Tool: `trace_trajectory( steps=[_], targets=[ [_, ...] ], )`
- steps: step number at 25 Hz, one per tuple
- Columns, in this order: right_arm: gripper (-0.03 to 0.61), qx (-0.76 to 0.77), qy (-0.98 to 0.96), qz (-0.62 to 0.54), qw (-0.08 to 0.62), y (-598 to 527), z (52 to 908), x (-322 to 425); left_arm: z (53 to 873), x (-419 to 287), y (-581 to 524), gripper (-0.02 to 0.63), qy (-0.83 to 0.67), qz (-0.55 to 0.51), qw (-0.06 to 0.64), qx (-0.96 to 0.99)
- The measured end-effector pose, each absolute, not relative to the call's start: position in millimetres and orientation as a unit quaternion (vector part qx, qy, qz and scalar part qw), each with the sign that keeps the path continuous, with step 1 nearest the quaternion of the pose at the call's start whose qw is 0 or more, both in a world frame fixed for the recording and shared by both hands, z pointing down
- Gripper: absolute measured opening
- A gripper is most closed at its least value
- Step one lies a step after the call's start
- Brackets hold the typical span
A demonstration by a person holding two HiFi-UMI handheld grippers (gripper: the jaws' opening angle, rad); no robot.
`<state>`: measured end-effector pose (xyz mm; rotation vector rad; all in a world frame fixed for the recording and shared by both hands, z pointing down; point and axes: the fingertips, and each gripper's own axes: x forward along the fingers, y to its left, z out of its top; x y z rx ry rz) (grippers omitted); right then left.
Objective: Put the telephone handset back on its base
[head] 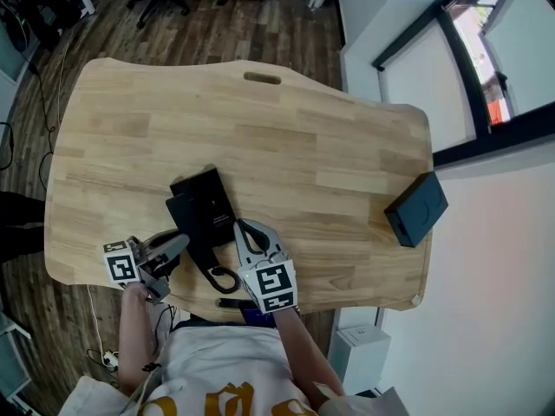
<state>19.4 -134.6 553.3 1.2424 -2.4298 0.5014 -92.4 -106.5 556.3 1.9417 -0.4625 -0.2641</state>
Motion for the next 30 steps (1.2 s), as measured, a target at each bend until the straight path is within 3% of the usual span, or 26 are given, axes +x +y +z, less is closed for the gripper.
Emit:
trace_trajectory(
  steps=[30],
  targets=[
    [0.006,0.444,-0.846,0.213,0.203,-152.5,590.3,30.2,602.4,-98.5,-135.7,0.069,-0.215,-0.108,0.560,0.793]
  ],
)
